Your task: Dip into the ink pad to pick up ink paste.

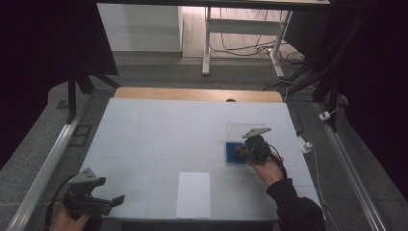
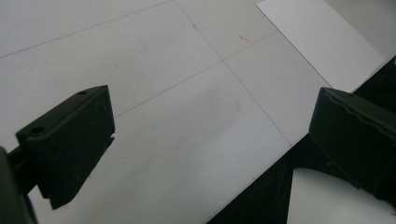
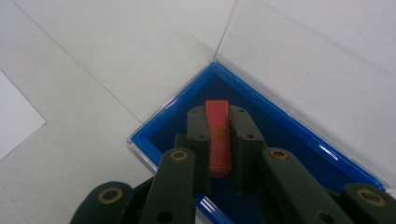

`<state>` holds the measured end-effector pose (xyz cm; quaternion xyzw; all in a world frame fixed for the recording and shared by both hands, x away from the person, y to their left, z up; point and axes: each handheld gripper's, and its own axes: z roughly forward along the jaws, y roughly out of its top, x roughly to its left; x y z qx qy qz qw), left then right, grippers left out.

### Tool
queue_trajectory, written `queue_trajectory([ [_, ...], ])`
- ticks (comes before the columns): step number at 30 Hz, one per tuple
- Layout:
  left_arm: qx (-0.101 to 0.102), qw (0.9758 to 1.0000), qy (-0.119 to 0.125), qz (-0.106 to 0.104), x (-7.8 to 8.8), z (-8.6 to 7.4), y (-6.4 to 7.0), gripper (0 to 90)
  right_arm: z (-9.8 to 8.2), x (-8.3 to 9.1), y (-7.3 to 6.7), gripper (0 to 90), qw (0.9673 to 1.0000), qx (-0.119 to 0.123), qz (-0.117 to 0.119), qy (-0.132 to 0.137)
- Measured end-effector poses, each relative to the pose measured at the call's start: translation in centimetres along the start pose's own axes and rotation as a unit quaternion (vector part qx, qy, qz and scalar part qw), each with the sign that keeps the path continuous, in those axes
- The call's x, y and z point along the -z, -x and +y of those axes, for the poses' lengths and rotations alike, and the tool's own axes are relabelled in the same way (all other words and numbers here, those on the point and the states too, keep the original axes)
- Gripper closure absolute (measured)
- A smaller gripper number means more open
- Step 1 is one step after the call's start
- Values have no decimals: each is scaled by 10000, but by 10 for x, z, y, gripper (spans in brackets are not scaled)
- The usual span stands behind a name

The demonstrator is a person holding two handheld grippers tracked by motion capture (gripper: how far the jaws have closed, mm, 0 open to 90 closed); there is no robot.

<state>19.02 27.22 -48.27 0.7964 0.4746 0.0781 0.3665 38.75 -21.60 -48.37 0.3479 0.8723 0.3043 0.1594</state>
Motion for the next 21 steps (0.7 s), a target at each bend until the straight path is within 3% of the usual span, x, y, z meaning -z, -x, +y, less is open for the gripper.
queue_trajectory([
  [5, 7, 10000, -6, -8, 0, 0, 0, 7, 0, 0, -4, 806, 9998, 147, -105, -12],
  [12, 13, 10000, 5, -11, 0, 0, -1, 7, -4, 0, 12, 807, 9989, -362, 276, 88],
  [14, 15, 10000, 5, -13, 0, 0, -1, 7, -4, 0, 14, 807, 9987, -404, 309, 93],
  [16, 19, 10000, 4, -18, 0, 0, -1, 7, -4, 0, 11, 807, 9990, -348, 267, 86],
  [21, 19, 10000, -5, -23, 0, 0, -1, 7, -1, 0, -4, 807, 9998, 135, -120, 11],
])
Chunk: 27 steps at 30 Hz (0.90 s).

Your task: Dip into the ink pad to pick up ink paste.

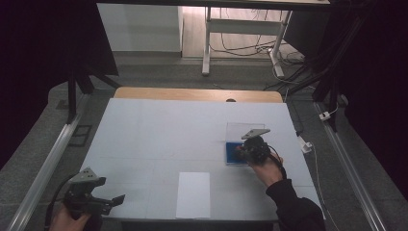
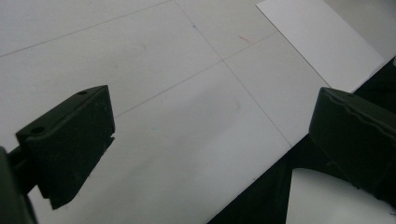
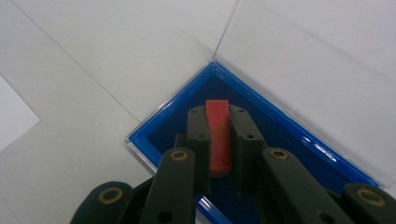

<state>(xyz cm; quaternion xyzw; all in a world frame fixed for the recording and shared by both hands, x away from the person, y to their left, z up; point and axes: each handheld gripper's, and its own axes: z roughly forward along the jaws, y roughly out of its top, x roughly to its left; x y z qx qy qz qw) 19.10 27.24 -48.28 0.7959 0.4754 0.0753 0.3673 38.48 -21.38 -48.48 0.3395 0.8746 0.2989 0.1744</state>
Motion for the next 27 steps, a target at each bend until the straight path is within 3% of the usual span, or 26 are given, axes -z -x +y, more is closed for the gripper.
queue_trajectory([
  [2, -5, 10000, 1, 5, 0, 0, 0, 7, 0, 0, -1, 807, 10000, 25, -30, -5],
  [5, -3, 10000, 7, 3, 0, 0, 0, 7, -3, 0, 9, 806, 9993, -300, 210, 97],
  [8, 1, 10000, 6, -5, 0, 0, 0, 7, -5, 0, 13, 806, 9983, -465, 339, 134],
  [12, 12, 10000, 16, -8, 1, 0, -1, 7, -3, 1, 8, 805, 9994, -258, 198, 107],
  [20, 40, 10000, 30, -11, 1, 0, -1, 7, -2, 2, 8, 801, 9996, -163, 205, 70],
  [27, 57, 10000, 48, -25, 1, -1, -2, 7, 2, 18, 13, 800, 9982, -289, 261, 464],
])
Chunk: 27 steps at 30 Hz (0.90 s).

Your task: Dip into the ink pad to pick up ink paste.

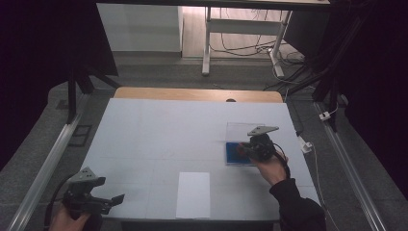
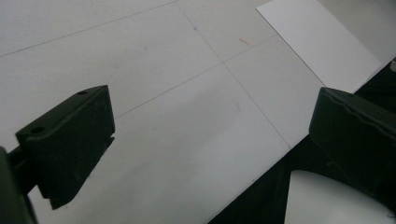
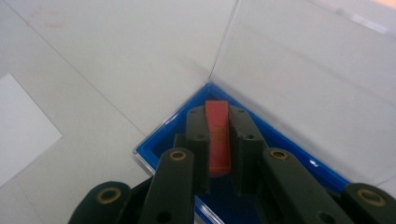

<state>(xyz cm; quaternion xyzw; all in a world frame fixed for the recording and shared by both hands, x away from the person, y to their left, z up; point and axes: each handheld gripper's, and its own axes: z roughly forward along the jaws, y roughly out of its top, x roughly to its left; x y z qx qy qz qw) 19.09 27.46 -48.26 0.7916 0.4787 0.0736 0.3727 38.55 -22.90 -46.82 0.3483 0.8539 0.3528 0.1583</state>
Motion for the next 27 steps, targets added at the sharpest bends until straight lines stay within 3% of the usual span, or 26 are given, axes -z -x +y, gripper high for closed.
queue_trajectory([
  [14, -14, 10000, 14, -12, 0, 0, 0, 8, -1, 14, 0, 799, 9998, -13, 91, 160],
  [27, 5, 10000, 30, -21, 0, 0, 0, 9, 1, 21, -15, 799, 9990, 148, 331, 249],
])
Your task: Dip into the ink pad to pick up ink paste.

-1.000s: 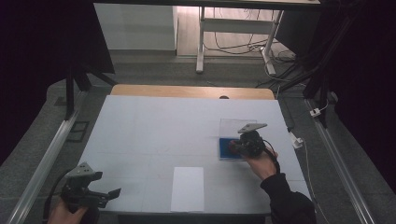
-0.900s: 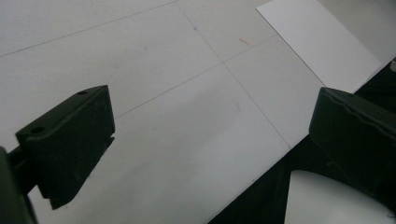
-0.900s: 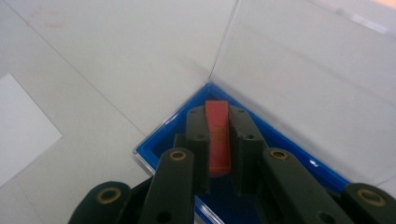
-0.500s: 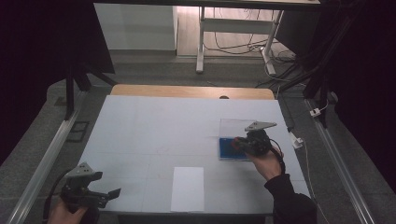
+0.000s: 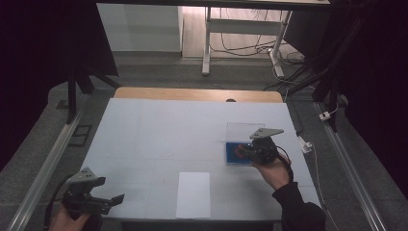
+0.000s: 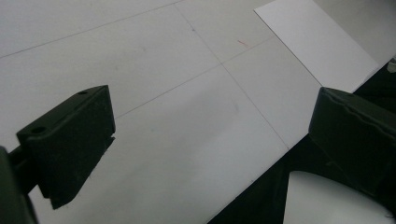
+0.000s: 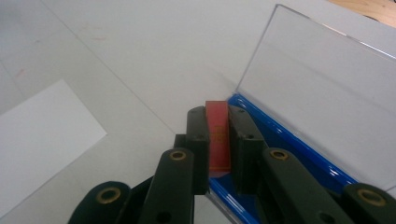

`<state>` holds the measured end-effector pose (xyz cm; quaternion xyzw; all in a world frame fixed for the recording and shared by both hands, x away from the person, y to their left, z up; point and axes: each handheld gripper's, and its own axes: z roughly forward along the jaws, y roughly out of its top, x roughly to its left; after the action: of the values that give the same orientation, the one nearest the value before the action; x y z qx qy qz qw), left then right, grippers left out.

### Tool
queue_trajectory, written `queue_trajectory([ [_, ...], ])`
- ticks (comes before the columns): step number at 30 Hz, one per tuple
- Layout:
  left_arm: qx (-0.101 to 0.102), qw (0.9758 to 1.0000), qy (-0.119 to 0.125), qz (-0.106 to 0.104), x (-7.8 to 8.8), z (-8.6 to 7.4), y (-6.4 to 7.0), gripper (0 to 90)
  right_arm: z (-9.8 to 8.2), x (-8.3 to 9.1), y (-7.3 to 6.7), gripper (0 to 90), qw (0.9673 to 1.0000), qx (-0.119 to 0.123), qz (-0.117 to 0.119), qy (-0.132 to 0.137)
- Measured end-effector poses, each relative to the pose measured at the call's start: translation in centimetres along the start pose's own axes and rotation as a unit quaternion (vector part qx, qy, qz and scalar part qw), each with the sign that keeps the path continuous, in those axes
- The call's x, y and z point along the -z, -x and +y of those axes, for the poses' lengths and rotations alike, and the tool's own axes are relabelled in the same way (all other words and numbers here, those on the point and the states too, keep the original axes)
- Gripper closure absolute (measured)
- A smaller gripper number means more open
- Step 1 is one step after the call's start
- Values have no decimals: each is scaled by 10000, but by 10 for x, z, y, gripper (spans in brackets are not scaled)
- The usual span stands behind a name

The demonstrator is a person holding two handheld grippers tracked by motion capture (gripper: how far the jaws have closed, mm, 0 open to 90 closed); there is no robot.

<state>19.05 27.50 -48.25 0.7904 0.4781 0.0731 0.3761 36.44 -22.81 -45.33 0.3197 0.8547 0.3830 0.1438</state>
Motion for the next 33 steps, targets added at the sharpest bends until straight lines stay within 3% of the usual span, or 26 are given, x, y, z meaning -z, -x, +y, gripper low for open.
queue_trajectory([
  [12, 7, 10000, 9, -20, 0, 0, 0, 8, 2, 3, -16, 799, 9996, 53, 274, 28],
  [33, 7, 10000, 16, -24, 1, 0, 0, 8, 6, 2, -34, 799, 9985, 208, 512, 2],
])
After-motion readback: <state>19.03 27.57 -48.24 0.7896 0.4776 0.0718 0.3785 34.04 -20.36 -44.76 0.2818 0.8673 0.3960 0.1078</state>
